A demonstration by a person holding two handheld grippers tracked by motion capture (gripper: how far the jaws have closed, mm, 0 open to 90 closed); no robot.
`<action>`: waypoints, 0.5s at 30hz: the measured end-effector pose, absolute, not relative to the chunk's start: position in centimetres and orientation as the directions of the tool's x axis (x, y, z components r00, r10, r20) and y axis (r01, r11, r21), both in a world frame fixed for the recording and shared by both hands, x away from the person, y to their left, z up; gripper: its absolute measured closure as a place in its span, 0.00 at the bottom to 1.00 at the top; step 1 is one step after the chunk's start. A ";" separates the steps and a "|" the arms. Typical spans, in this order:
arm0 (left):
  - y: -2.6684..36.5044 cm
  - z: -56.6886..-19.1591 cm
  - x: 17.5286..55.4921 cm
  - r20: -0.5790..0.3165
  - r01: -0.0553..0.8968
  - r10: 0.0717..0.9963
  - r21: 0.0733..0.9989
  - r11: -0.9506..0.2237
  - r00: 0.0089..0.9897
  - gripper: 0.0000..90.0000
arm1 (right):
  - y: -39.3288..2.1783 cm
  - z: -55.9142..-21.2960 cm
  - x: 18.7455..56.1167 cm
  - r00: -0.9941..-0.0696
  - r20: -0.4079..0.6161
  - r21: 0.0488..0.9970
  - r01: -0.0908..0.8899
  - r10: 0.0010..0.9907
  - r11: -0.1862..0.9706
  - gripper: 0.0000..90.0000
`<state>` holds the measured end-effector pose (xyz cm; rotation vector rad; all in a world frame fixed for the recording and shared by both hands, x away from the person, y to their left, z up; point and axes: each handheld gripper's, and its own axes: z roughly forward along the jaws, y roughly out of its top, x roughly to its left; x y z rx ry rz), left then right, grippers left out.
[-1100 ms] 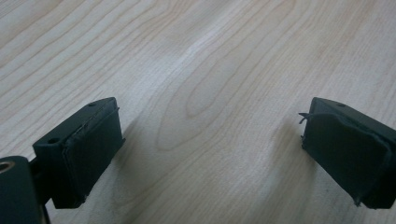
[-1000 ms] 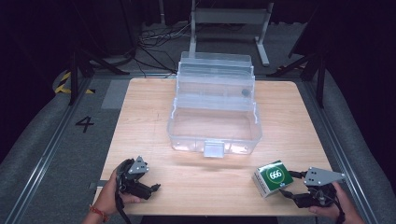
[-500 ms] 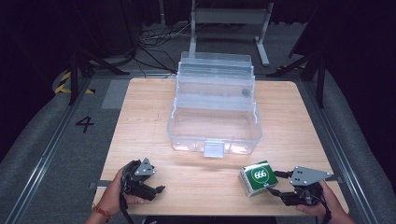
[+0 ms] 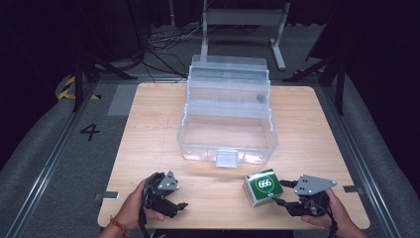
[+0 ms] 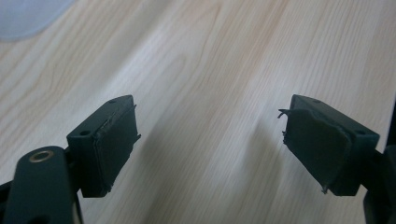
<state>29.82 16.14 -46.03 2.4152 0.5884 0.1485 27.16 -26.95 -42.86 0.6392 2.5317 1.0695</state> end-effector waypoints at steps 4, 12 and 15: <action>13.5 -44.9 29.2 -0.024 0.326 0.403 0.632 -0.703 0.915 0.19 | -25.6 -42.7 27.0 -0.859 -0.125 0.731 0.259 0.497 0.631 0.48; 9.4 -43.8 28.3 0.007 0.256 0.339 0.639 -0.725 0.941 0.18 | -23.5 -42.5 26.7 -0.872 -0.129 0.730 0.239 0.473 0.640 0.54; 8.1 -43.6 28.1 0.002 0.243 0.319 0.643 -0.726 0.948 0.18 | -22.6 -42.5 26.5 -0.876 -0.130 0.730 0.233 0.465 0.643 0.56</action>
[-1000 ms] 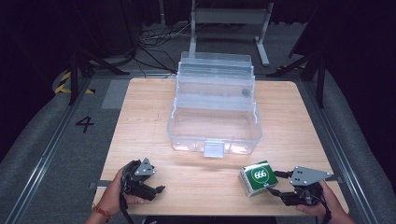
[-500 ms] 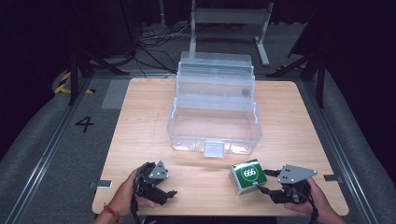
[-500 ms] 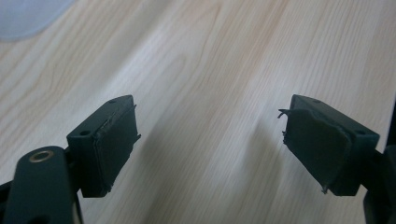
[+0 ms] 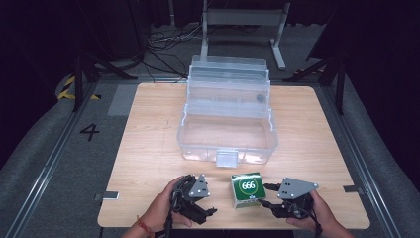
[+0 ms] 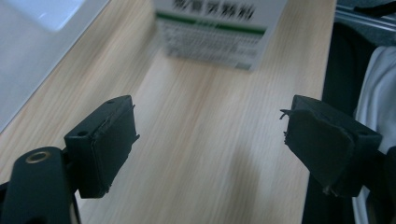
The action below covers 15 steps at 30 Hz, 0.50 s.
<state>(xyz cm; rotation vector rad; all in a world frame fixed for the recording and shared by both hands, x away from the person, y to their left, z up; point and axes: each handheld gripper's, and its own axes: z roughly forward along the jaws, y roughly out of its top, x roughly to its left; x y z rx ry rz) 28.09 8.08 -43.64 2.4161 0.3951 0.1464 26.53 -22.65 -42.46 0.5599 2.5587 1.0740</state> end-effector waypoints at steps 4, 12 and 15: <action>6.8 -43.5 27.9 0.006 0.228 0.302 0.641 -0.733 0.953 0.19 | -21.5 -42.4 26.3 -0.895 -0.119 0.733 0.214 0.431 0.646 0.59; 6.9 -43.4 28.2 0.025 0.222 0.307 0.635 -0.740 0.951 0.20 | -20.1 -42.5 25.9 -0.920 -0.121 0.735 0.169 0.372 0.657 0.61; 7.2 -43.2 28.6 0.026 0.213 0.297 0.637 -0.741 0.955 0.18 | -19.7 -42.5 26.1 -0.915 -0.143 0.720 0.164 0.376 0.674 0.59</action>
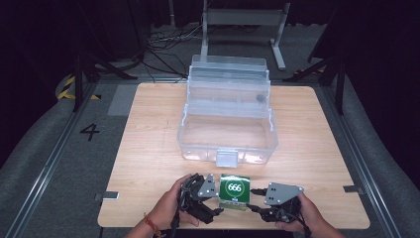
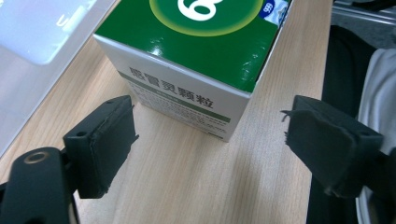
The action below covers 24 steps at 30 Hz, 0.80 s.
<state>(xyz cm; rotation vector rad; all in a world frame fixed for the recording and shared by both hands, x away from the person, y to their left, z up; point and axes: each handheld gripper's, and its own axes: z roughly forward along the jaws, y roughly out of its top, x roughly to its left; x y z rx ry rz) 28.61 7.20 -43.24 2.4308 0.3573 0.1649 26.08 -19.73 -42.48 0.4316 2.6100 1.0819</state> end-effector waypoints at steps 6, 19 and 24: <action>7.2 -42.8 29.4 0.032 0.217 0.302 0.626 -0.749 0.953 0.18 | -19.5 -42.8 26.8 -0.904 -0.165 0.706 0.170 0.393 0.688 0.66; 6.5 -41.5 31.2 0.035 0.214 0.300 0.622 -0.753 0.953 0.17 | -19.0 -43.1 28.1 -0.905 -0.162 0.703 0.174 0.393 0.690 0.55; 5.6 -41.2 31.9 0.062 0.197 0.286 0.584 -0.787 0.956 0.16 | -18.8 -43.2 28.8 -0.916 -0.162 0.695 0.159 0.367 0.701 0.52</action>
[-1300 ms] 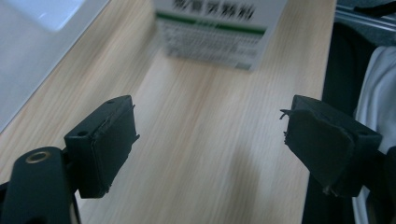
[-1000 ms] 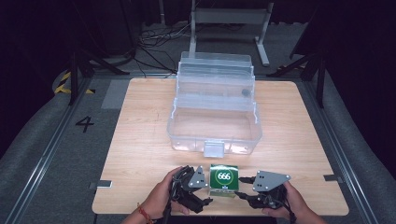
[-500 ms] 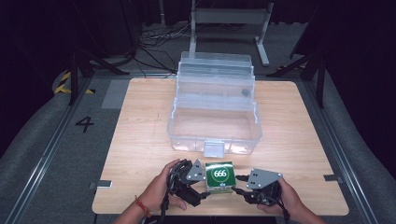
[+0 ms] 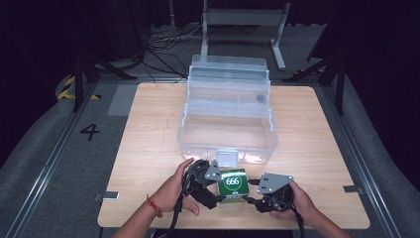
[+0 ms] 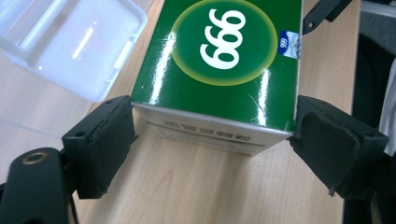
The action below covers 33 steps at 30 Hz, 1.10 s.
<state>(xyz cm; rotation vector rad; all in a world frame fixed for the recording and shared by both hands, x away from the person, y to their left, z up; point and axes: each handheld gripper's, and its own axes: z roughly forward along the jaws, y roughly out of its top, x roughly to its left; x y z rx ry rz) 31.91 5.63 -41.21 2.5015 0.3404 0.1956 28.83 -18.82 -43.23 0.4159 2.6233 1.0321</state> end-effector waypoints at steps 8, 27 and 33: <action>4.8 -40.0 32.5 0.097 0.121 0.208 0.553 -0.824 0.973 0.17 | -18.9 -43.5 29.5 -0.930 -0.146 0.690 0.147 0.336 0.709 0.50; 1.6 -41.7 34.6 0.046 0.064 0.089 0.386 -0.920 0.995 0.13 | -18.9 -43.9 29.8 -0.936 -0.130 0.697 0.148 0.327 0.701 0.54; 1.9 -41.7 33.8 0.018 0.137 0.155 0.374 -0.917 0.988 0.14 | -18.8 -43.9 29.5 -0.939 -0.124 0.710 0.142 0.321 0.690 0.56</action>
